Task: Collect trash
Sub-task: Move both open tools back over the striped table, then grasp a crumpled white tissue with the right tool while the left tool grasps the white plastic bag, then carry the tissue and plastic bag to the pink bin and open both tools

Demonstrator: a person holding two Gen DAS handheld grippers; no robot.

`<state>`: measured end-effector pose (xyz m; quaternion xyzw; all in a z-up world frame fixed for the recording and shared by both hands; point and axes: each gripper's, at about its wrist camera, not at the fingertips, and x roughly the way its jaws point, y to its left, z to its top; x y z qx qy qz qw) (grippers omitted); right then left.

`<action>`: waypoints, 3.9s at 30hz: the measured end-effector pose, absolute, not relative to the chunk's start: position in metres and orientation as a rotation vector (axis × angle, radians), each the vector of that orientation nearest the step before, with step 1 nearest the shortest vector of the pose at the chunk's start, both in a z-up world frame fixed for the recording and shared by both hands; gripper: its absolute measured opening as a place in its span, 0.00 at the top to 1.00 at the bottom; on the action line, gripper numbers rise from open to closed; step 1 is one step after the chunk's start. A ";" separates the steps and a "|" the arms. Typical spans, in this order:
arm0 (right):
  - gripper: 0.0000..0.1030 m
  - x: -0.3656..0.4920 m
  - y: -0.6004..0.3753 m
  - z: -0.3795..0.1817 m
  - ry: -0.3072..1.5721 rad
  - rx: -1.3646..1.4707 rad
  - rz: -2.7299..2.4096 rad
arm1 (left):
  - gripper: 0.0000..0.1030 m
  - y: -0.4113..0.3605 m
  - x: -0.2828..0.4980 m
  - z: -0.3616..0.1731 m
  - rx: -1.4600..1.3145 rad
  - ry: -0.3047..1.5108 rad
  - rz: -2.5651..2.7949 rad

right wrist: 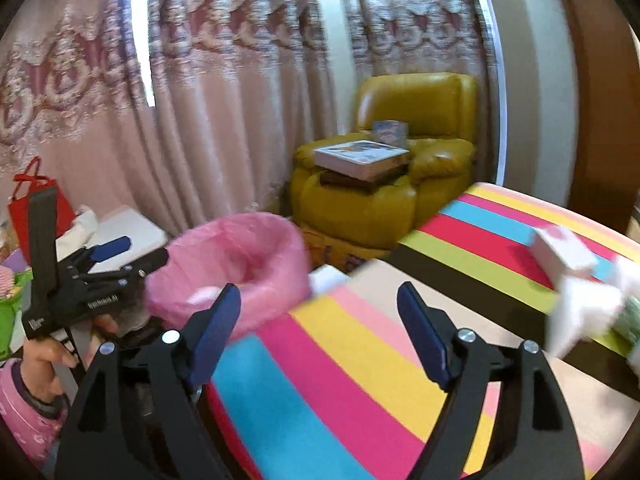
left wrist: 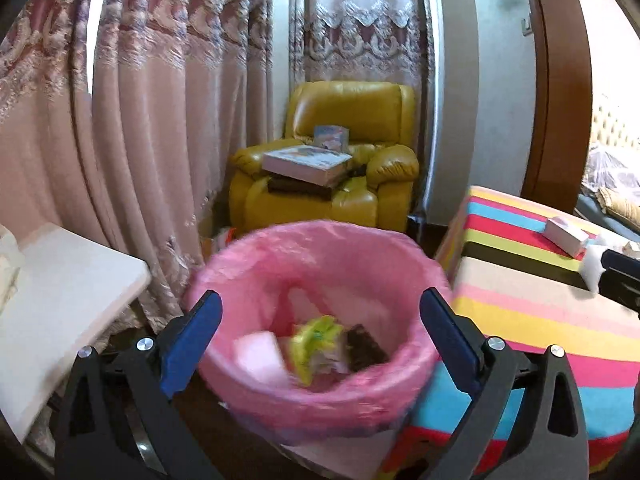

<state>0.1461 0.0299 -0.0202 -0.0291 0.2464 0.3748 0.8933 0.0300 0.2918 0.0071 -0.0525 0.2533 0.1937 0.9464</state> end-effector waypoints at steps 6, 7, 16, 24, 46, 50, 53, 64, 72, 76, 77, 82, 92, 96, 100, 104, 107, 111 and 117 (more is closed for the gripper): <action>0.23 0.155 -0.058 -0.024 0.501 -0.048 0.612 | 0.06 0.226 0.060 0.002 -0.109 0.521 0.243; 0.23 0.156 -0.078 -0.025 0.500 -0.043 0.572 | 0.06 0.214 0.065 0.001 -0.111 0.525 0.209; 0.23 0.170 -0.235 -0.040 0.524 0.081 0.286 | 0.06 0.086 0.122 -0.009 -0.113 0.578 -0.130; 0.23 0.191 -0.306 -0.054 0.552 0.234 0.149 | 0.06 0.002 0.166 -0.041 -0.062 0.648 -0.261; 0.31 0.275 -0.279 -0.073 0.695 0.246 0.002 | 0.06 0.021 0.174 -0.052 -0.172 0.700 -0.211; 0.46 0.272 -0.280 -0.079 0.696 0.261 0.030 | 0.06 0.021 0.175 -0.052 -0.181 0.706 -0.219; 0.55 0.271 -0.278 -0.080 0.699 0.246 0.045 | 0.06 0.019 0.175 -0.052 -0.173 0.707 -0.226; 0.85 0.211 -0.278 -0.059 0.551 0.139 0.021 | 0.06 0.016 0.182 -0.057 -0.185 0.745 -0.242; 0.85 0.185 -0.307 -0.058 0.551 0.079 -0.081 | 0.06 -0.003 0.206 -0.043 -0.219 0.772 -0.275; 0.84 0.180 -0.328 -0.058 0.547 0.105 -0.120 | 0.06 -0.048 0.211 -0.039 -0.175 0.782 -0.369; 0.84 0.178 -0.330 -0.058 0.545 0.103 -0.124 | 0.06 -0.063 0.213 -0.037 -0.150 0.776 -0.387; 0.84 0.168 -0.338 -0.055 0.522 0.082 -0.137 | 0.06 -0.109 0.233 -0.038 -0.148 0.781 -0.413; 0.84 0.154 -0.365 -0.058 0.505 0.198 -0.102 | 0.45 -0.167 0.269 -0.048 -0.085 0.811 -0.380; 0.84 0.150 -0.366 -0.059 0.501 0.205 -0.084 | 0.56 -0.164 0.258 -0.045 -0.084 0.790 -0.433; 0.84 0.146 -0.362 -0.058 0.497 0.197 -0.070 | 0.56 -0.155 0.239 -0.043 -0.072 0.775 -0.442; 0.84 0.138 -0.353 -0.059 0.507 0.187 -0.048 | 0.56 -0.143 0.216 -0.042 -0.067 0.761 -0.437; 0.84 0.128 -0.342 -0.058 0.514 0.176 -0.029 | 0.56 -0.130 0.201 -0.042 -0.065 0.755 -0.429; 0.84 0.116 -0.322 -0.058 0.519 0.151 0.006 | 0.56 -0.110 0.177 -0.041 -0.068 0.741 -0.414; 0.84 0.096 -0.279 -0.059 0.529 0.091 0.092 | 0.56 -0.074 0.141 -0.037 -0.082 0.714 -0.375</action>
